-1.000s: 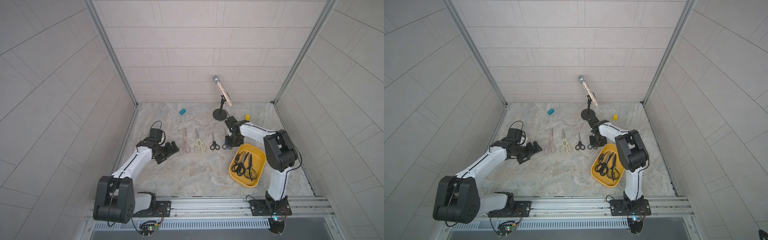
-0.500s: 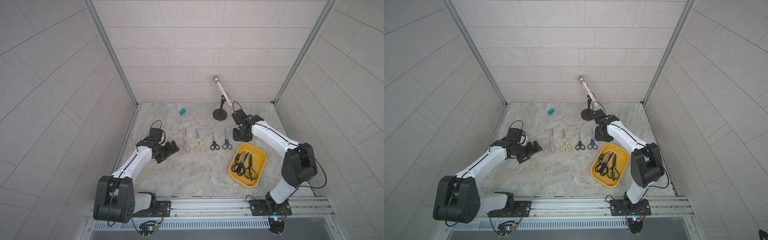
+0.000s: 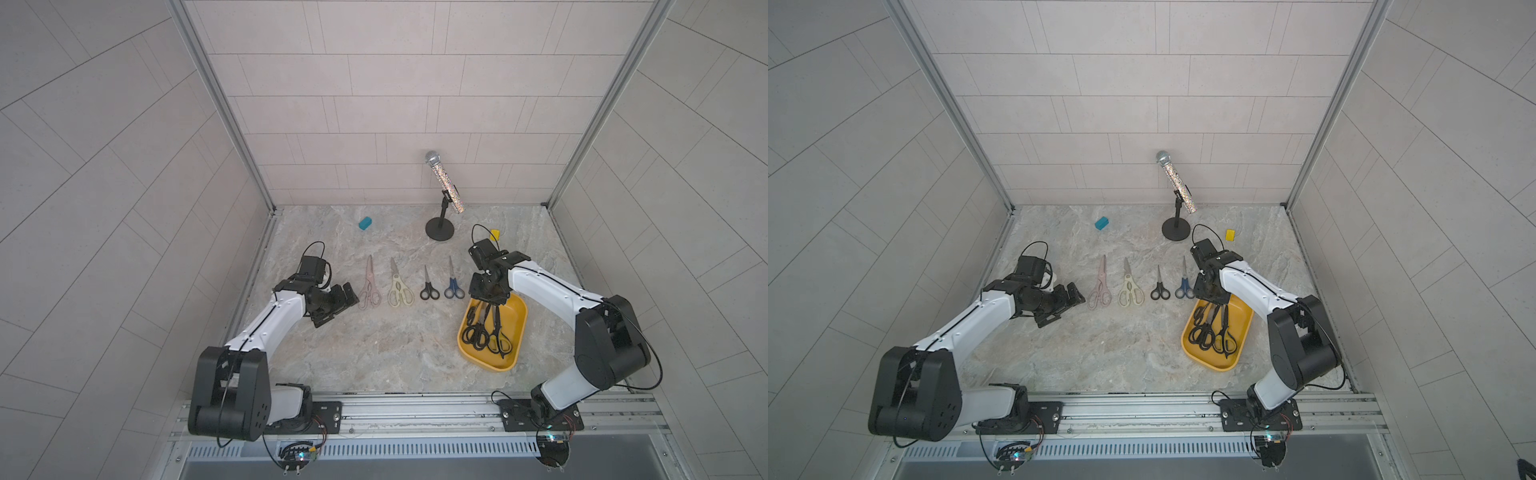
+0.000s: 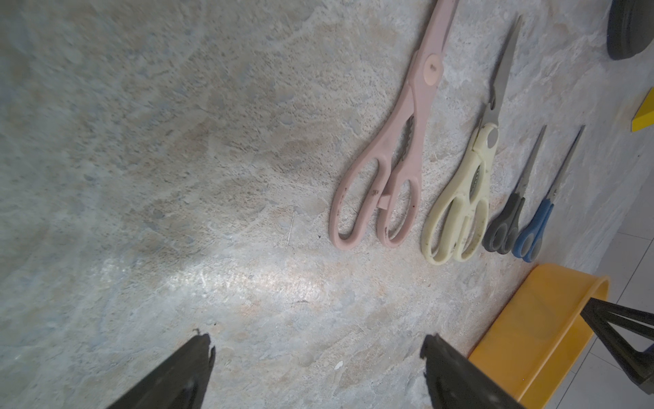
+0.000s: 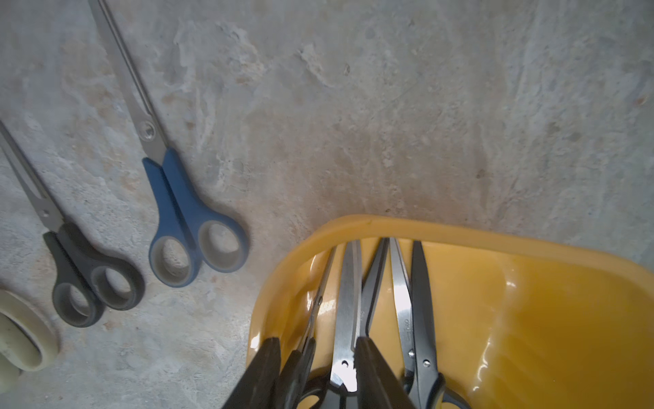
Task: Take the scissors out of the storage box
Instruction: Move the storage box to the center of the board.
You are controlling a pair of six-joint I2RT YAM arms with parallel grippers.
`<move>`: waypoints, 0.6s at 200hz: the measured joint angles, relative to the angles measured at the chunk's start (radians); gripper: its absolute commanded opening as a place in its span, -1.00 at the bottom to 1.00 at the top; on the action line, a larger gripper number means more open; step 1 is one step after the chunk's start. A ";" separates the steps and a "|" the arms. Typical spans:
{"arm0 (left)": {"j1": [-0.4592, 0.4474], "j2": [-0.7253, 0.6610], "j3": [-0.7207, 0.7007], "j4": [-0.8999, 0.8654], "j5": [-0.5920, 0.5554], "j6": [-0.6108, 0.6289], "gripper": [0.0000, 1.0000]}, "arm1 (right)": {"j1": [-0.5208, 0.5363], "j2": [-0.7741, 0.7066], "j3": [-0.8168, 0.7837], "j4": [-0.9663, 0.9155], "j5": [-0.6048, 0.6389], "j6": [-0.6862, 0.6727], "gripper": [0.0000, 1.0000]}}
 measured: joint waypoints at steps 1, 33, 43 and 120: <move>0.000 0.000 0.000 0.000 0.000 0.000 1.00 | 0.000 0.000 0.000 0.002 0.000 0.001 -0.23; 0.000 -0.005 0.000 -0.004 -0.001 0.002 1.00 | 0.000 -0.008 0.001 0.011 0.003 0.006 -0.23; 0.000 -0.005 0.000 -0.003 -0.001 0.002 1.00 | 0.000 -0.017 0.001 0.011 0.004 0.005 -0.23; 0.000 -0.007 0.000 -0.004 -0.003 -0.006 1.00 | 0.000 0.011 0.004 0.069 -0.035 -0.003 -0.38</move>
